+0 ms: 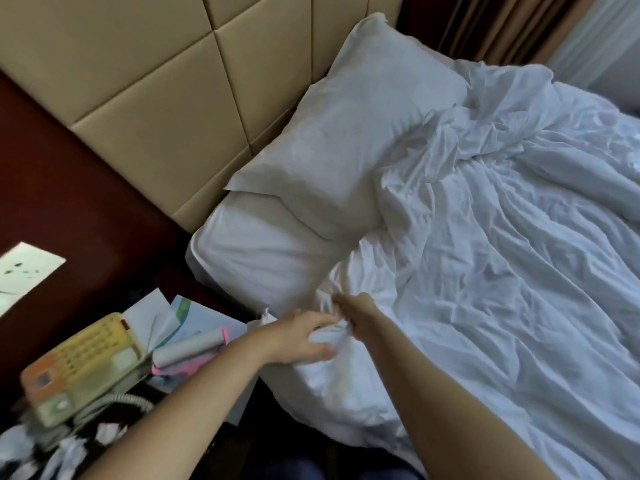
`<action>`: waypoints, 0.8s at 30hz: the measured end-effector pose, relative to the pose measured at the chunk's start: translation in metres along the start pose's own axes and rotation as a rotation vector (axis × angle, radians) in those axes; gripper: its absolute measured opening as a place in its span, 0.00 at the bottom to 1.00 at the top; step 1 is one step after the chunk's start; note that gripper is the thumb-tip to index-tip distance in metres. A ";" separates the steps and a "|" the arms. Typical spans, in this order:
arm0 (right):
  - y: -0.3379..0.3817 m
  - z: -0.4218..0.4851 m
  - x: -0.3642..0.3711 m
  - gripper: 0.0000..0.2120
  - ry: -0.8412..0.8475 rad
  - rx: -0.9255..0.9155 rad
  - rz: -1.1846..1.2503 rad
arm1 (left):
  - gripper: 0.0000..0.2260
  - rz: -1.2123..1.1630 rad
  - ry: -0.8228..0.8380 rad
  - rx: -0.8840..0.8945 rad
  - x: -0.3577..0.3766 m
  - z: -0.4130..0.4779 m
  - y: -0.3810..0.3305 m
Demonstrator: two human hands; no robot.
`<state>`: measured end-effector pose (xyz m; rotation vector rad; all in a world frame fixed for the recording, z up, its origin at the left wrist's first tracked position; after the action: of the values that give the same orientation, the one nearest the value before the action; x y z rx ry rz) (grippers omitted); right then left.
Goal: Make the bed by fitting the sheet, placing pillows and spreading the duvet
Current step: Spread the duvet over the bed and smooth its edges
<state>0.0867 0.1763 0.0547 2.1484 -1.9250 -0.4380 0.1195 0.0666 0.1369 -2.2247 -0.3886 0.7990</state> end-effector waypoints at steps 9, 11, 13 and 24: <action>-0.035 -0.046 -0.028 0.11 -0.014 -0.154 0.491 | 0.17 -0.734 -0.060 -0.509 0.024 0.015 0.103; -0.042 -0.064 -0.034 0.10 -0.014 -0.169 0.558 | 0.21 -0.515 -0.123 -0.487 0.027 0.038 0.112; -0.048 -0.081 -0.042 0.10 -0.019 -0.176 0.611 | 0.31 -0.258 -0.290 -0.480 0.018 0.052 0.106; -0.082 -0.105 -0.075 0.14 -0.103 -0.155 0.711 | 0.35 -0.194 0.164 -0.508 0.070 0.107 0.149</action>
<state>0.1934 0.2567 0.1281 1.2416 -2.4339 -0.5281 0.1089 0.0555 -0.0595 -2.6406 -0.7826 0.4408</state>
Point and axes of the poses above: each hand's wrist, its own z-axis towards the middle knuckle, its own x-axis out of the palm, y = z × x, the point moved 7 cm from there along z, towards the middle knuckle, and after that the axes turned 7 degrees about x, right-handed, at the moved point
